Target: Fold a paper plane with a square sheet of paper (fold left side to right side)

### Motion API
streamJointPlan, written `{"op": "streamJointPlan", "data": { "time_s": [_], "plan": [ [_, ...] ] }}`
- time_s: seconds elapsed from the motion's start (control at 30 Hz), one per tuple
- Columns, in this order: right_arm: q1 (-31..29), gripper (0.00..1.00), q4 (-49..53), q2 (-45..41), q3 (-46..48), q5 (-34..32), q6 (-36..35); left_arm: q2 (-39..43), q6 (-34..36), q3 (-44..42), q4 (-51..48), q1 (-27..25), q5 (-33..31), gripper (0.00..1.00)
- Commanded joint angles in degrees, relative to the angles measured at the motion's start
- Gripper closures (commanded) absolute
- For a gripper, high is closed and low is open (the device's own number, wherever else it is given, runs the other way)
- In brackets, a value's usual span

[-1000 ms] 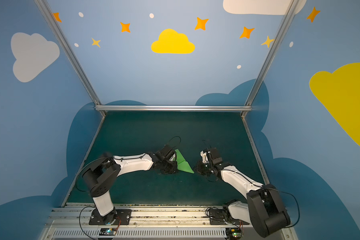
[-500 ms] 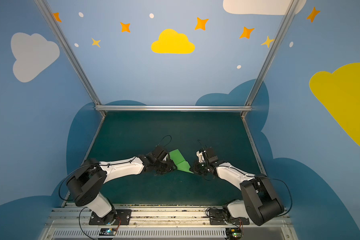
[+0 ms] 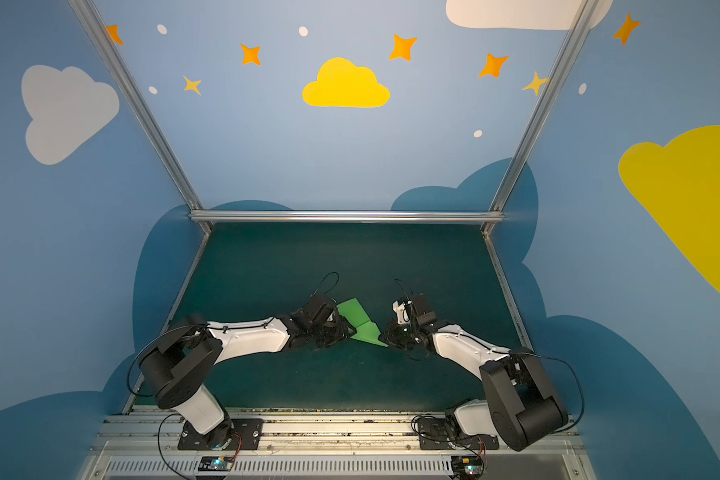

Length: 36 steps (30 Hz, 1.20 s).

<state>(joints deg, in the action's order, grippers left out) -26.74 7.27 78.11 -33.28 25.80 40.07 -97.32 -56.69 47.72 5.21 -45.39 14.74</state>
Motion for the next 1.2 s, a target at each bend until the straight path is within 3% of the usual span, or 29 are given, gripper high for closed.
{"op": "streamJointPlan", "data": {
  "time_s": [0.0,0.17,0.53,0.8,0.97,1.17],
  "plan": [
    [-0.34,1.00,-0.28,0.21,-1.70,0.36,-0.17,-1.50,-1.06,-0.44,2.10,-0.05,-0.42,0.53],
    [-0.34,1.00,-0.09,0.12,-1.71,0.39,-0.33,-2.44,-1.30,-0.19,3.17,-0.05,-0.59,0.61],
    [-0.33,1.00,0.20,-0.54,-1.55,0.76,-0.96,-3.49,-0.44,1.90,1.86,-0.05,-1.00,0.66],
    [-1.02,1.00,2.95,-2.49,-1.86,-0.53,-5.36,-3.75,0.89,4.37,-1.16,0.03,-0.33,0.90],
    [-2.97,1.00,4.96,-5.03,-1.44,-2.29,-8.32,-1.96,2.59,4.76,-5.49,0.10,0.63,0.96],
    [-7.57,0.70,7.72,-6.91,-1.99,-8.34,-13.18,1.41,3.90,4.52,-10.81,0.73,3.55,0.96]
  ]
}}
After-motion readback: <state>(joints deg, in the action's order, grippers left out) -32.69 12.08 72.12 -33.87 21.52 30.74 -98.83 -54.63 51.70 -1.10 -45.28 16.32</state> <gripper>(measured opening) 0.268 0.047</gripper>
